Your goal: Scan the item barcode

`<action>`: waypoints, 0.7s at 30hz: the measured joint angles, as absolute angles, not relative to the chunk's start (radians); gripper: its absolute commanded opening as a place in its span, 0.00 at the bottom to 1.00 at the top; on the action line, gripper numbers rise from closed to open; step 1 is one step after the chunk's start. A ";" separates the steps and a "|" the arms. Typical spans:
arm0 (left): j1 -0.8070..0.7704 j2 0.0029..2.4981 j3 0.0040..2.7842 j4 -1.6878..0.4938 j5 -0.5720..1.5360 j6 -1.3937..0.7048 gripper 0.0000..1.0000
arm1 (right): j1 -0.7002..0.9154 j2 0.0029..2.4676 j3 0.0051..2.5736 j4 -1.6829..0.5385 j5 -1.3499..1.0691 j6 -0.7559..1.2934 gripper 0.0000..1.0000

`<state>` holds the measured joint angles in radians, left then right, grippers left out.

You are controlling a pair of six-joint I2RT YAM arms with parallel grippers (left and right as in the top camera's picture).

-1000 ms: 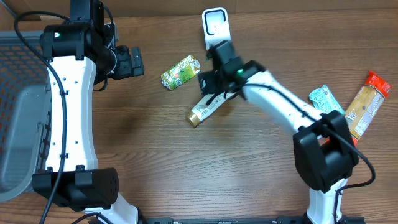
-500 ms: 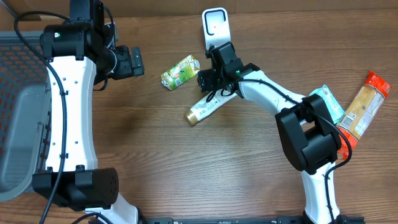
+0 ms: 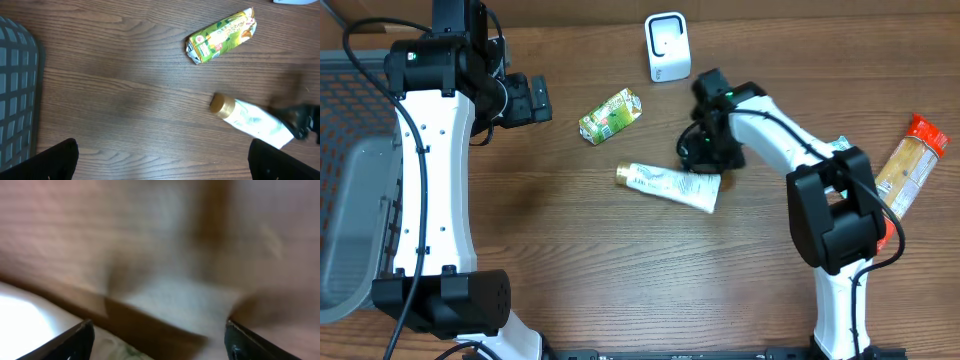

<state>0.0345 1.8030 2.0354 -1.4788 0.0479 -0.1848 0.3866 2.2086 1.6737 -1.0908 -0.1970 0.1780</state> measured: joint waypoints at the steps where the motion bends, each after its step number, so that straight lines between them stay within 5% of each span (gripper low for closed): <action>1: 0.035 1.803 2.035 -1.478 0.048 -0.185 1.00 | 0.380 2.209 1.674 -1.125 -0.221 0.159 0.86; 13: 0.035 1.803 2.035 -1.479 0.048 -0.184 1.00 | 0.387 2.209 1.670 -1.268 -0.578 -0.139 0.88; 21: 0.035 1.803 2.035 -1.479 0.048 -0.184 1.00 | 0.396 2.209 1.588 -1.157 -0.647 -0.192 0.88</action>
<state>0.0345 1.8030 2.0354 -1.4788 0.0479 -0.1844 0.3962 2.2086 1.5879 -1.1572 -0.6472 -0.1921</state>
